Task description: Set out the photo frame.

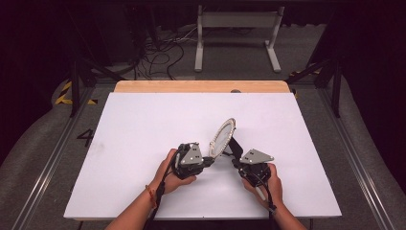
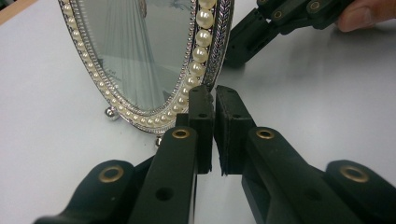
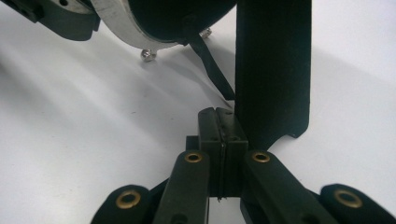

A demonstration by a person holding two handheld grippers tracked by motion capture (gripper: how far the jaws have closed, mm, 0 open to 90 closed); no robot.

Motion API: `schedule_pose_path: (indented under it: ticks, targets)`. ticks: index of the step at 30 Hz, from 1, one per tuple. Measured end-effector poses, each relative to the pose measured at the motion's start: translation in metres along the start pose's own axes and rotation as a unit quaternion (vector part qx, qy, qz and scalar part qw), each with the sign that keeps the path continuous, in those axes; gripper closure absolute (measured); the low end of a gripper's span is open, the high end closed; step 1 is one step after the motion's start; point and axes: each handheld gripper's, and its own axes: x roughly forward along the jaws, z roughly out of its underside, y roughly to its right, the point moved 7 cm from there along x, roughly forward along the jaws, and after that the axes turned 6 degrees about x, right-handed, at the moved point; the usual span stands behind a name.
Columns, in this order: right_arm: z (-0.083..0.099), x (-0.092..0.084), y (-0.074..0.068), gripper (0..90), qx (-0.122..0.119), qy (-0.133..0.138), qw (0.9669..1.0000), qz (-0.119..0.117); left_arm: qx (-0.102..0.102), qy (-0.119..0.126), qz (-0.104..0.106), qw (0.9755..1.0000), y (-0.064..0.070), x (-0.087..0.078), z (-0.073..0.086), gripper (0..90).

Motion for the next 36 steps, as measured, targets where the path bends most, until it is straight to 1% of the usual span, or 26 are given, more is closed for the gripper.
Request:
schedule_pose_path:
  ticks: [4, 5, 7, 11, 12, 14, 15, 17, 18, 19, 20, 21, 22, 23, 24, 25, 28, 31, 33, 36]
  targets:
    - [0.000, 0.000, 0.004, 90.0, 0.003, 0.003, 1.0000, 0.003, -0.001, -0.006, 0.000, 1.0000, 0.001, 0.003, 0.001, 85.2]
    - [0.000, 0.000, 0.004, 90.0, 0.004, 0.004, 1.0000, 0.001, -0.001, -0.004, 0.002, 1.0000, 0.001, 0.004, 0.001, 85.0]
    - [0.000, 0.000, 0.006, 90.0, 0.001, 0.004, 1.0000, 0.001, -0.001, -0.005, 0.002, 1.0000, -0.001, 0.003, 0.002, 85.0]
    - [0.001, 0.000, 0.007, 90.0, -0.002, 0.004, 1.0000, 0.003, -0.011, -0.004, -0.001, 0.9999, -0.005, 0.002, 0.005, 86.6]
    - [0.001, 0.000, 0.007, 90.0, 0.000, 0.005, 1.0000, 0.003, -0.013, -0.003, -0.005, 0.9999, -0.006, 0.003, 0.005, 87.1]
    - [0.001, 0.000, 0.008, 90.0, 0.000, 0.006, 1.0000, 0.004, -0.016, -0.003, -0.005, 0.9998, -0.007, 0.004, 0.006, 87.6]
    - [0.001, 0.000, 0.010, 90.0, -0.001, 0.007, 1.0000, 0.006, -0.014, -0.008, -0.008, 0.9998, -0.007, 0.006, 0.007, 87.8]
    - [0.000, 0.000, 0.010, 90.0, -0.001, 0.007, 0.9999, 0.008, -0.014, -0.011, -0.007, 0.9998, -0.007, 0.008, 0.007, 87.8]
    - [0.000, 0.000, 0.012, 90.0, 0.001, 0.011, 0.9998, 0.014, -0.013, -0.012, -0.005, 0.9998, -0.006, 0.009, 0.007, 87.6]
    - [0.000, 0.000, 0.013, 90.0, 0.003, 0.015, 0.9998, 0.016, -0.012, -0.017, -0.006, 0.9998, -0.006, 0.011, 0.008, 87.1]
    - [0.000, 0.001, 0.014, 90.0, 0.006, 0.015, 0.9998, 0.013, -0.014, -0.017, -0.008, 0.9997, -0.006, 0.012, 0.008, 87.0]
    - [0.000, 0.002, 0.014, 90.0, 0.007, 0.015, 0.9998, 0.011, -0.014, -0.017, -0.002, 0.9998, -0.004, 0.014, 0.008, 86.9]
    - [0.000, 0.002, 0.015, 90.0, 0.010, 0.016, 0.9998, 0.010, -0.012, -0.021, -0.004, 0.9997, -0.003, 0.015, 0.008, 86.5]
    - [0.000, 0.002, 0.015, 90.0, 0.008, 0.016, 0.9998, 0.012, -0.010, -0.023, -0.005, 0.9997, -0.002, 0.017, 0.008, 86.5]
    - [0.000, 0.002, 0.015, 90.0, 0.008, 0.015, 0.9998, 0.012, -0.011, -0.022, -0.004, 0.9997, -0.002, 0.018, 0.008, 86.3]
    - [0.000, 0.002, 0.015, 90.0, 0.012, 0.017, 0.9997, 0.012, -0.012, -0.023, -0.006, 0.9997, -0.002, 0.018, 0.008, 86.5]
    - [0.000, 0.001, 0.015, 90.0, 0.015, 0.018, 0.9997, 0.012, -0.009, -0.026, -0.007, 0.9996, -0.003, 0.018, 0.008, 86.8]
    - [-0.004, -0.003, 0.011, 90.0, 0.019, 0.031, 0.9994, -0.003, -0.011, -0.025, -0.006, 0.9996, -0.003, 0.019, 0.008, 86.8]
    - [-0.010, -0.009, 0.004, 90.0, 0.014, 0.044, 0.9988, -0.014, -0.011, -0.024, -0.006, 0.9996, -0.002, 0.019, 0.008, 87.0]
    - [-0.015, -0.015, -0.007, 85.0, 0.009, 0.056, 0.9981, -0.025, -0.011, -0.020, -0.004, 0.9997, -0.001, 0.021, 0.006, 87.0]
